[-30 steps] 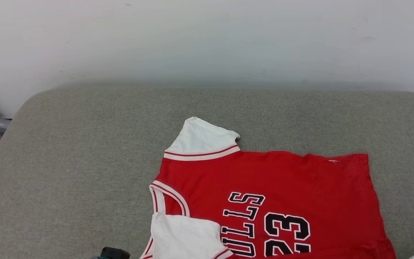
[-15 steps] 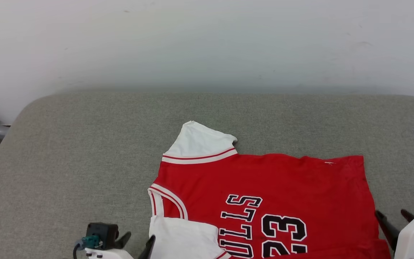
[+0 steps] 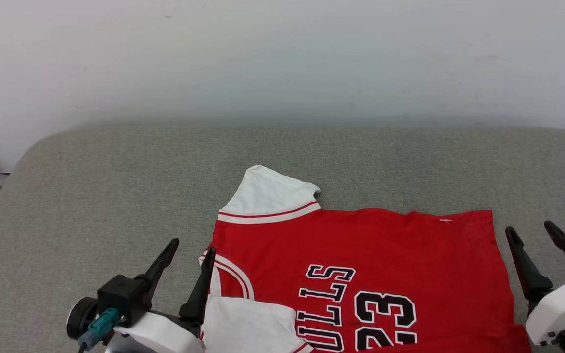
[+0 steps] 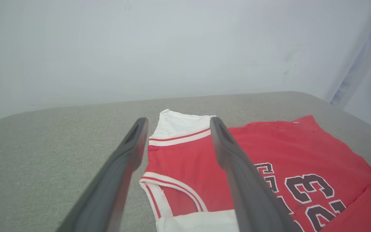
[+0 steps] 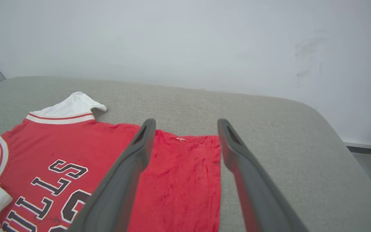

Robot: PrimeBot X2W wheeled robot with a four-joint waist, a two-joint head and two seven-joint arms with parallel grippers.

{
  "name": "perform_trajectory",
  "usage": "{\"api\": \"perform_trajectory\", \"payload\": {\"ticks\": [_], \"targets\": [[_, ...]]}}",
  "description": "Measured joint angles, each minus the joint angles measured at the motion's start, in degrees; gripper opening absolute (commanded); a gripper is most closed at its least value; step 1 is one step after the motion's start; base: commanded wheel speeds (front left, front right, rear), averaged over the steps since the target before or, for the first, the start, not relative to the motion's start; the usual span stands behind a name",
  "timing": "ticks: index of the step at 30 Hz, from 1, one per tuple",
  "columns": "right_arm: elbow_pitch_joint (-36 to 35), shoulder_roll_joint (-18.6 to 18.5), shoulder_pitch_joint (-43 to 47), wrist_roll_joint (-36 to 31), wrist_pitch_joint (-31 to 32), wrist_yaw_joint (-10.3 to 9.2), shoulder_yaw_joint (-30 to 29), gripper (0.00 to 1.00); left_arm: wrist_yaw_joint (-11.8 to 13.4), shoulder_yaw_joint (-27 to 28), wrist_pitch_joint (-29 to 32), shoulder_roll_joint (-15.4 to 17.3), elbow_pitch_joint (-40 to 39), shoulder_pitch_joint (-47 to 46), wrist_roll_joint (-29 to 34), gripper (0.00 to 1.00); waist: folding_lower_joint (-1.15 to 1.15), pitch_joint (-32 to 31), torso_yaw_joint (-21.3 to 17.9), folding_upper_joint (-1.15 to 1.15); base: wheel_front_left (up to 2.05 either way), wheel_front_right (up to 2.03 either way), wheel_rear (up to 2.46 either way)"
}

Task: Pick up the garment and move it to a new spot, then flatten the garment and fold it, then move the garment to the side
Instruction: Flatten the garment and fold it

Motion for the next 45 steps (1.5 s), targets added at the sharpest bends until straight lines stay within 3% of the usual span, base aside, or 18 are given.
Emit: {"api": "perform_trajectory", "payload": {"ticks": [8,18,24,30,35,38,39,40,45], "targets": [[-0.6,2.9,0.2,-2.3,-10.8,0.0,0.3,1.0,-1.6,4.8,-1.1,-4.4,-1.0,2.7,5.2,1.0,0.0,0.4,-0.3,0.0,0.0,0.0,0.0],[1.5,5.0,0.4,-2.3,-12.6,0.0,1.6,1.0,-6.5,10.0,-1.2,-8.4,1.2,4.9,9.9,1.0,0.0,1.8,-1.5,0.0,0.0,0.0,0.0],[-0.2,5.0,-2.0,-2.1,-12.0,0.0,2.6,1.0,-10.6,9.6,-0.1,-6.9,4.4,-1.8,12.0,1.0,0.0,5.4,-2.8,0.0,0.0,0.0,0.0],[-2.6,5.4,-4.7,-2.3,-11.6,0.0,2.8,1.0,-16.3,9.9,8.5,-3.2,6.0,-14.7,10.6,1.0,0.01,10.8,-4.8,0.0,0.0,0.0,0.0],[-3.2,6.8,-6.4,-2.3,-12.6,0.0,3.0,1.0,-19.4,9.3,21.8,0.6,8.2,-25.8,7.1,1.0,0.01,15.8,-6.8,0.0,0.0,0.0,0.0],[-3.1,7.5,-7.8,-2.4,-13.3,0.0,3.9,1.0,-20.3,8.3,29.8,3.2,9.8,-32.5,4.6,1.0,0.01,18.9,-8.1,0.0,0.0,0.0,0.0],[-3.1,7.5,-7.8,-2.4,-13.3,0.0,3.9,1.0,-20.3,8.3,29.8,3.2,9.8,-32.5,4.6,1.0,0.01,18.9,-8.1,0.0,0.0,0.0,0.0],[-2.8,8.1,-8.4,-2.4,-13.7,0.0,4.3,1.0,-20.7,6.7,35.6,4.8,11.1,-36.3,2.8,1.0,0.01,20.9,-9.0,0.0,0.0,0.0,0.0],[-2.6,8.9,-10.3,-2.3,-14.9,0.0,5.5,1.0,-21.1,0.1,48.0,8.9,12.7,-44.5,-0.6,1.0,0.02,25.0,-11.5,0.0,0.0,0.0,0.0]]}}
